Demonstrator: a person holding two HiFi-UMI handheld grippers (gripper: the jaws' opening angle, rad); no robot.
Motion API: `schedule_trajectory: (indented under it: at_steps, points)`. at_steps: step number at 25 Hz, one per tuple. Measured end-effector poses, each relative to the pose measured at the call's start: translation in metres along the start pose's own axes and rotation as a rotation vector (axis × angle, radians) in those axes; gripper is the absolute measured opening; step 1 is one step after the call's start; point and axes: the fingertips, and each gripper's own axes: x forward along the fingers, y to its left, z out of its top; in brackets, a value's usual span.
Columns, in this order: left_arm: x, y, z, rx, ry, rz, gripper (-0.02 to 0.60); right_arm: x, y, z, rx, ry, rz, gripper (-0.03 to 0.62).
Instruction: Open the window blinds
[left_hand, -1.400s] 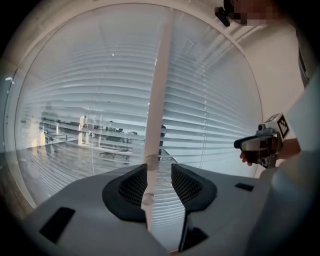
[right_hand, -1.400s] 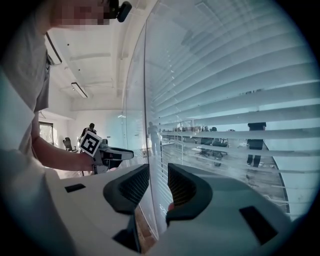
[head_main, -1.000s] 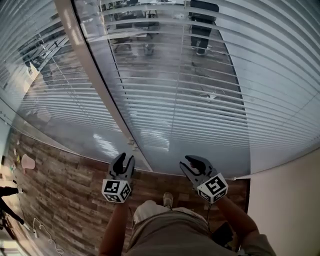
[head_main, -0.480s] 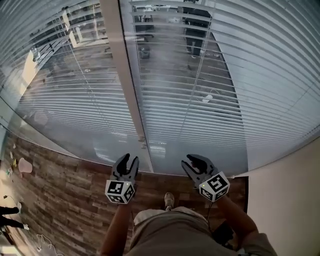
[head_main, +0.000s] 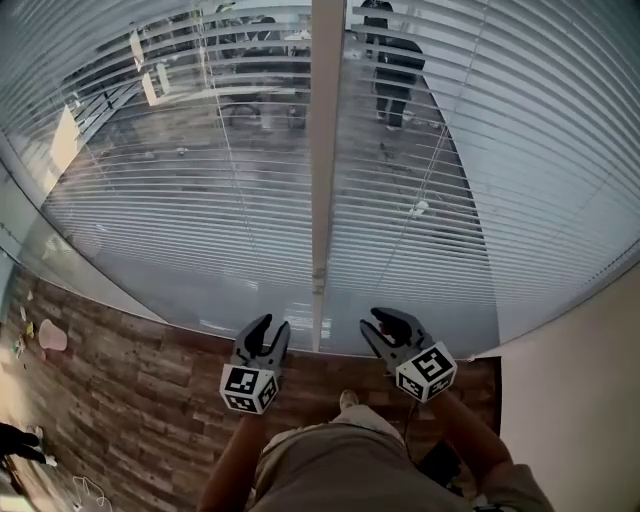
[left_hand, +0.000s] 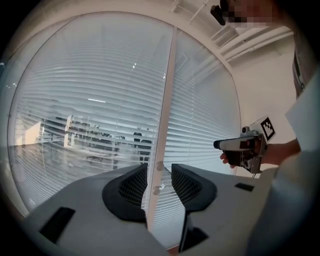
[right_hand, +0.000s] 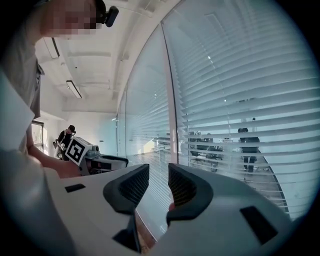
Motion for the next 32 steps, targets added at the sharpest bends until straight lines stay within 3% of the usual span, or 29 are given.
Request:
schedule_trajectory:
  at_steps: [10,16,22,27,32]
  points:
    - [-0.045,0.009,0.012,0.009,-0.021,-0.055,0.143,0.008,0.050,0.026,-0.020,-0.017,-0.028,0.121]
    - [-0.057,-0.007,-0.046,-0.012,0.000,-0.077,0.143,-0.010,0.064,-0.023,-0.016,-0.003,-0.045,0.121]
    - [-0.077,-0.030,-0.020,-0.023,0.003,-0.071,0.143,-0.039,0.072,0.007,-0.035,0.004,-0.061,0.121]
    - [-0.089,-0.061,-0.034,-0.010,0.011,-0.055,0.143,-0.074,0.081,-0.009,-0.039,-0.005,-0.043,0.121]
    - [-0.102,-0.129,-0.034,-0.001,0.012,-0.043,0.143,-0.145,0.082,-0.015,-0.044,-0.001,-0.022,0.121]
